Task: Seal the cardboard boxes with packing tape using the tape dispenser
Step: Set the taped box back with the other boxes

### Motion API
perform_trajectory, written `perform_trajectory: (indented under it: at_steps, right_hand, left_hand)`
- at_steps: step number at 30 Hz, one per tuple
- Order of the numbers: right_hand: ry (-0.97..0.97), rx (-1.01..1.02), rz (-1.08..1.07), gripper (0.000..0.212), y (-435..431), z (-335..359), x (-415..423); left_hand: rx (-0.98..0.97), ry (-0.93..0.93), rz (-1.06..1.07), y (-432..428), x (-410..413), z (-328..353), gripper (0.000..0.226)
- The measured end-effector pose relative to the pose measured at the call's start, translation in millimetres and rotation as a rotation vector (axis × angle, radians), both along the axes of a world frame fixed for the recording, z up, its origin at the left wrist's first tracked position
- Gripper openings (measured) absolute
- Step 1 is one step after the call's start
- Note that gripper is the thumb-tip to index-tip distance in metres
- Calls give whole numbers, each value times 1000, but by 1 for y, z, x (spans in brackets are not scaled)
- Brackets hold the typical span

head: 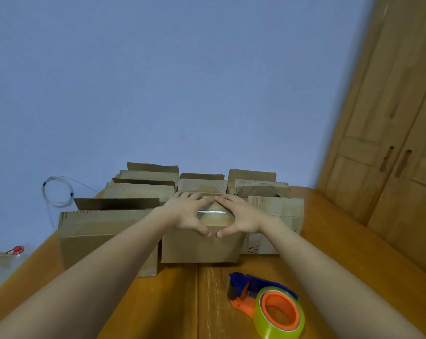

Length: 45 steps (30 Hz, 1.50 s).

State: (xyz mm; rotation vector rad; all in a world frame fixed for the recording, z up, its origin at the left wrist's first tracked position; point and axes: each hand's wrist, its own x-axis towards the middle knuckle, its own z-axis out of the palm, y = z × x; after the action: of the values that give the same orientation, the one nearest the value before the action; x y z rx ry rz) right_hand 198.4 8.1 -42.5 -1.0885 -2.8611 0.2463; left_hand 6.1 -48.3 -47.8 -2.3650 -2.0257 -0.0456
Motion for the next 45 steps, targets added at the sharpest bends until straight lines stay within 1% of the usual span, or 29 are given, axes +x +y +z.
perform_trajectory:
  at_steps: [3, 6, 8, 13, 19, 21, 23, 24, 26, 33, 36, 38, 39, 41, 42, 43, 45]
  right_hand:
    - [-50, 4, -4, 103, 12, -10, -7]
    - [-142, 54, 4, 93, 19, -23, -16]
    - [-177, 59, 2, 92, 19, -36, -21]
    - [-126, 129, -26, 94, 17, -54, -24]
    - [-47, 82, -79, 96, 16, -57, -28]
    - [-5, 50, -100, 88, 12, -54, -28]
    - [40, 19, -125, 71, 10, -54, -29]
    - [49, 16, -138, 64, 10, -54, -30]
    - [43, 38, -159, 56, 12, -57, -31]
    - [62, 150, -200, 50, 17, -67, -36]
    - [61, 133, -192, 48, 13, -59, -37]
    - [-13, 112, -183, 47, 10, -49, -42]
    - [-73, 107, -190, 47, 10, -43, -45]
    - [-202, 129, -228, 46, 7, -28, -57]
    - [-237, 166, -248, 44, 5, -22, -64]
    - [-232, 219, -261, 41, 2, -16, -73]
    - [-89, 284, -260, 36, -6, -6, -92]
  left_hand:
    - [-27, 35, 20, 10, -2, -14, 100]
    - [-68, 28, 5, 15, -5, -25, 88]
    - [-67, 39, -5, 15, -7, -34, 86]
    - [14, 79, -12, 13, -7, -48, 92]
    - [29, 73, 2, 14, -6, -50, 91]
    - [26, 67, 3, 13, -6, -50, 90]
    - [28, 66, 9, 13, -5, -49, 91]
    - [33, 69, 14, 12, -5, -49, 92]
    - [49, 70, 22, 11, -4, -50, 92]
    - [111, 70, 41, 10, -2, -54, 91]
    - [90, 147, 34, 8, -1, -49, 89]
    - [51, 229, 35, 5, 3, -42, 87]
    - [39, 241, 41, 3, 3, -39, 86]
    - [82, 193, 62, -3, -4, -32, 80]
    - [138, 164, 67, -9, -10, -28, 76]
    - [209, 155, 62, -17, -16, -25, 71]
    - [366, 140, 16, -36, -27, -17, 60]
